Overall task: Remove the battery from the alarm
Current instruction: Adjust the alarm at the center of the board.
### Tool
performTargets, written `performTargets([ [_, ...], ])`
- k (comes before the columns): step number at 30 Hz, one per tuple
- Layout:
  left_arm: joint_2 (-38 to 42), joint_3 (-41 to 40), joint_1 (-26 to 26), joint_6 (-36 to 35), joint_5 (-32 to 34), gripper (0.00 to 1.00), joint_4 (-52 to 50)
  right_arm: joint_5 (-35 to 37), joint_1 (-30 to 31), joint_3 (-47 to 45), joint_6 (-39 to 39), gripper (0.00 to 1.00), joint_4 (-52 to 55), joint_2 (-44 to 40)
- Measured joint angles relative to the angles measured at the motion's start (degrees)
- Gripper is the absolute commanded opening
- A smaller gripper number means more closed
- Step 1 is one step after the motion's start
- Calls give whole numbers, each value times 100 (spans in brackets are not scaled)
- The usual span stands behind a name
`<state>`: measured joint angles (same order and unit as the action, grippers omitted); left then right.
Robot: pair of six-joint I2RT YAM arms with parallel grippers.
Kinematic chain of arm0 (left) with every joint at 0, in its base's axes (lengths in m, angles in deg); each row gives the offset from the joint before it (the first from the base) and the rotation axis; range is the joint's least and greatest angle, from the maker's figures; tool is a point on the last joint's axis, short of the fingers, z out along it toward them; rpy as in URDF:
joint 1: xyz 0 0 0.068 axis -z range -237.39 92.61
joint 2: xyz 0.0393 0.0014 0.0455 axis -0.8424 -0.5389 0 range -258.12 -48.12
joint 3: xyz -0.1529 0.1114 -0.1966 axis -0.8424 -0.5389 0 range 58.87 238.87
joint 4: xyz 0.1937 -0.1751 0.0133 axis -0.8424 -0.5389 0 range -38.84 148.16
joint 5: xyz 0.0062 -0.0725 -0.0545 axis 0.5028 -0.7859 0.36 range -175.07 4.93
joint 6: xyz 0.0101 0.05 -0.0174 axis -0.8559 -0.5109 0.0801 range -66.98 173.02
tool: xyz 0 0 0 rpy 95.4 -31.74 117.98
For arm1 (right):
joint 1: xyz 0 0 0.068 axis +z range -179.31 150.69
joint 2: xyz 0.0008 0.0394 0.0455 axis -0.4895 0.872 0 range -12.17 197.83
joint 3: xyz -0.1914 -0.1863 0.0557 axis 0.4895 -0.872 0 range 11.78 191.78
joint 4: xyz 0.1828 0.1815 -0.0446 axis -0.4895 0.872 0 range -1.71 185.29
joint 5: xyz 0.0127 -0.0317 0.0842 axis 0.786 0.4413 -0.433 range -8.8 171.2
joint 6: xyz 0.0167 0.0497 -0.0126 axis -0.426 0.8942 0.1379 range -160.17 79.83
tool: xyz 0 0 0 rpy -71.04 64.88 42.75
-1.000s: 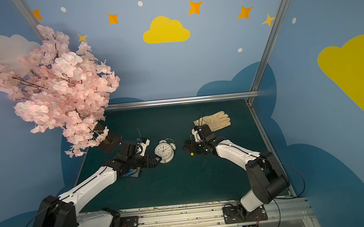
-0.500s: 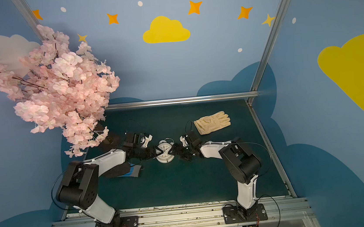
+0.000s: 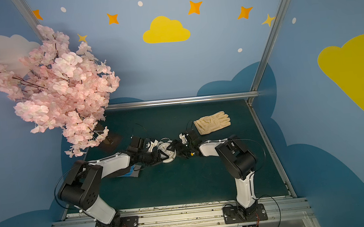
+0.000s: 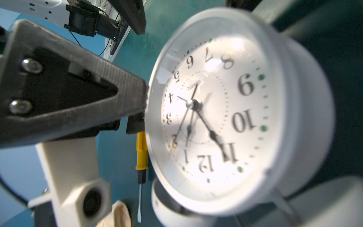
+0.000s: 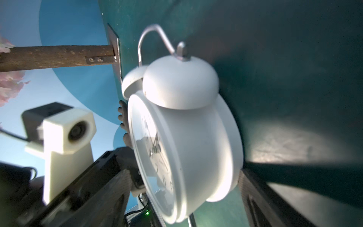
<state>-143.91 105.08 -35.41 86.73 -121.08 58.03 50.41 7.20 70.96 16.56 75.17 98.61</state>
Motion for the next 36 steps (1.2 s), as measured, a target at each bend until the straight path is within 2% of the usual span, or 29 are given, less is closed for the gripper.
performTargets([
  [5,-20,-179,426,413,48,77,688,111,-238,299,-686,93,868,-48],
  [9,177,-420,444,568,219,88,981,450,-420,1027,-1589,96,2337,-90],
  [12,859,-881,199,595,407,90,931,868,-369,1794,-2308,97,3327,-94],
  [16,1670,-1320,-531,549,457,92,846,1432,-24,2524,-3108,97,4376,-103],
  [19,1781,-1534,-957,555,457,92,881,1495,166,2645,-3403,88,4791,-101],
  [23,1296,-1464,-1036,555,275,90,905,1226,160,2643,-3552,70,5047,-11],
  [27,769,-1191,-1019,553,120,90,925,990,105,2538,-3665,61,5099,31],
  [36,295,-822,-822,575,44,90,1067,680,-4,2002,-4194,45,5152,33],
])
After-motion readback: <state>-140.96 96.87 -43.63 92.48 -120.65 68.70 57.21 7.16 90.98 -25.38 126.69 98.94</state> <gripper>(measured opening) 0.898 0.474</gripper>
